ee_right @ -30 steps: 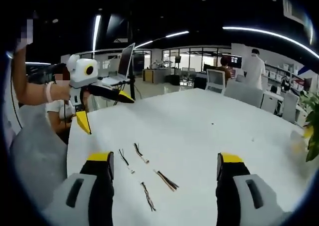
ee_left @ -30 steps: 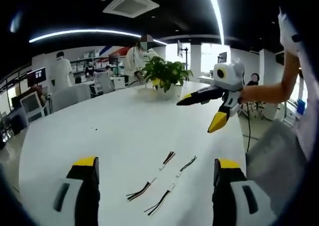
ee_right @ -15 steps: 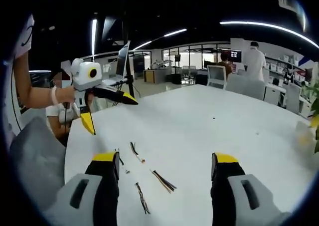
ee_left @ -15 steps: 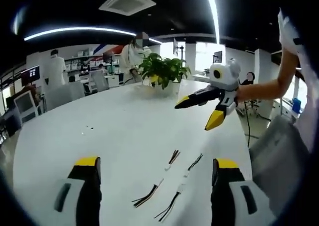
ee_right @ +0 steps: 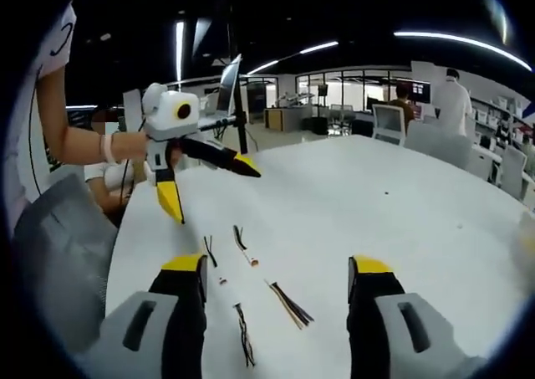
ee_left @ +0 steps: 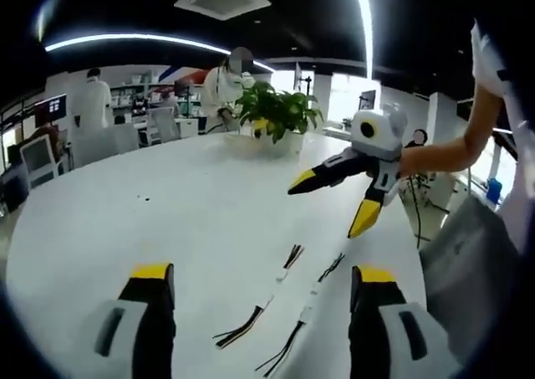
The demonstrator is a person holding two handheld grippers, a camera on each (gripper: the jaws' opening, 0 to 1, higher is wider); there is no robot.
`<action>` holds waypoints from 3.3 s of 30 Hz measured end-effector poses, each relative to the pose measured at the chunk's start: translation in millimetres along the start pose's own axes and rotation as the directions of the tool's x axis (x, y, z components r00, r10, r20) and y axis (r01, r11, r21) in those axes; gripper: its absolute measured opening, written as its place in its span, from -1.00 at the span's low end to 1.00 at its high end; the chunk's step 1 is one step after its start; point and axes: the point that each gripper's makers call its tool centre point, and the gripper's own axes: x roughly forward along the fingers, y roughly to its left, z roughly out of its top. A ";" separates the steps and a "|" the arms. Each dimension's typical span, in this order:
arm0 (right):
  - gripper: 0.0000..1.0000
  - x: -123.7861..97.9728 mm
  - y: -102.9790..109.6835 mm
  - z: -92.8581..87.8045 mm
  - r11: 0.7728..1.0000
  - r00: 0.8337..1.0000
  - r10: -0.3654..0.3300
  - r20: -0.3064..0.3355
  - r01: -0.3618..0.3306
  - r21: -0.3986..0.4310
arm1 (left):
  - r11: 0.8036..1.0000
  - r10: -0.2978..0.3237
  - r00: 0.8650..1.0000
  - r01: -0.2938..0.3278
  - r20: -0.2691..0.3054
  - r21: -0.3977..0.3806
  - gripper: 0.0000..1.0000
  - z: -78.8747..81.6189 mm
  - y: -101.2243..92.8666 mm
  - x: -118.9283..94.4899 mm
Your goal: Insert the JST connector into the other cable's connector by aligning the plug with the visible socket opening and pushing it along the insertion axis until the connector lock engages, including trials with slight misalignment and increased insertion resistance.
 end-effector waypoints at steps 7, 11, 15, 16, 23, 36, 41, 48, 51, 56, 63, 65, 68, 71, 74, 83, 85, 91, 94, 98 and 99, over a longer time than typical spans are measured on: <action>0.19 6.9 3.6 -9.6 0.999 0.999 0.042 -0.021 -0.042 0.002 | 1.000 -0.027 1.000 0.027 0.008 -0.015 0.55 -8.1 -1.5 4.8; 0.11 10.5 4.5 -14.4 0.998 0.998 0.062 -0.033 -0.062 -0.009 | 0.999 -0.046 0.999 0.046 -0.001 -0.028 0.50 -13.3 -0.1 8.9; -0.03 13.3 6.1 -16.0 0.996 0.996 0.085 -0.031 -0.086 -0.021 | 0.998 -0.066 0.998 0.066 0.007 -0.010 0.40 -14.2 1.0 11.0; -0.05 13.9 6.0 -16.2 0.996 0.996 0.088 -0.031 -0.089 -0.023 | 0.997 -0.070 0.997 0.071 0.009 -0.011 0.37 -14.3 1.2 11.4; -0.18 18.8 6.8 -25.2 0.992 0.991 0.126 -0.048 -0.126 -0.001 | 0.991 -0.117 0.993 0.117 -0.005 -0.071 0.28 -24.0 -0.1 14.9; -0.35 28.3 10.5 -37.1 0.982 0.981 0.186 -0.062 -0.187 -0.010 | 0.987 -0.157 0.988 0.157 -0.006 -0.029 0.05 -36.2 3.2 24.0; -0.40 32.0 9.3 -39.1 0.981 0.979 0.194 -0.061 -0.195 -0.015 | 0.984 -0.176 0.984 0.175 -0.021 -0.026 0.01 -42.5 0.0 25.7; -0.46 37.7 8.3 -46.8 0.979 0.976 0.204 -0.080 -0.205 -0.005 | 0.981 -0.188 0.982 0.188 -0.008 -0.048 -0.10 -49.1 -2.7 31.7; -0.50 38.1 5.9 -48.7 0.978 0.975 0.208 -0.078 -0.209 -0.005 | 0.982 -0.184 0.983 0.184 0.008 -0.046 -0.15 -48.7 -1.4 31.7; -0.67 38.6 5.0 -54.4 0.976 0.972 0.219 -0.088 -0.220 0.003 | 0.981 -0.190 0.982 0.191 0.020 -0.031 -0.23 -48.5 -0.4 32.7; -0.70 41.6 3.4 -54.8 0.973 0.970 0.227 -0.086 -0.230 -0.017 | 0.979 -0.203 0.979 0.204 0.025 -0.026 -0.36 -52.9 0.1 36.8; -0.71 42.5 4.3 -54.5 0.970 0.967 0.239 -0.086 -0.241 -0.026 | 0.975 -0.217 0.976 0.218 0.029 -0.042 -0.44 -53.3 -1.3 37.2; -0.71 43.6 5.5 -54.0 0.966 0.964 0.252 -0.085 -0.256 -0.035 | 0.971 -0.233 0.972 0.234 0.031 -0.041 -0.53 -54.0 -2.8 37.6; -0.75 44.0 6.4 -55.0 0.961 0.959 0.267 -0.094 -0.272 -0.048 | 0.972 -0.230 0.973 0.231 0.032 -0.033 -0.53 -54.4 -0.7 38.0; -0.79 44.8 5.6 -55.1 0.959 0.957 0.273 -0.099 -0.279 -0.051 | 0.972 -0.230 0.972 0.231 0.043 -0.028 -0.58 -53.3 0.8 38.9; -0.77 50.3 4.5 -56.3 0.950 0.949 0.291 -0.120 -0.302 -0.082 | 0.973 -0.230 0.973 0.230 0.024 0.023 -0.61 -57.9 3.7 41.8; -0.77 52.5 4.4 -60.2 0.943 0.944 0.295 -0.149 -0.312 -0.112 | 0.972 -0.232 0.973 0.231 0.016 0.031 -0.63 -60.0 3.9 42.5; -0.78 55.3 6.7 -64.7 0.926 0.933 0.309 -0.185 -0.339 -0.164 | 0.971 -0.232 0.973 0.231 0.015 0.067 -0.72 -60.7 5.3 43.0; -0.79 55.8 6.4 -64.8 0.923 0.932 0.309 -0.190 -0.342 -0.177 | 0.969 -0.237 0.971 0.235 0.010 0.079 -0.72 -61.5 4.8 43.1; -0.81 56.6 5.3 -64.7 0.921 0.931 0.310 -0.191 -0.344 -0.181 | 0.964 -0.248 0.969 0.247 -0.001 0.095 -0.72 -64.0 2.8 43.4; -0.82 56.8 4.9 -64.7 0.922 0.932 0.309 -0.191 -0.343 -0.181 | 0.964 -0.248 0.969 0.247 -0.004 0.098 -0.74 -64.6 2.7 43.5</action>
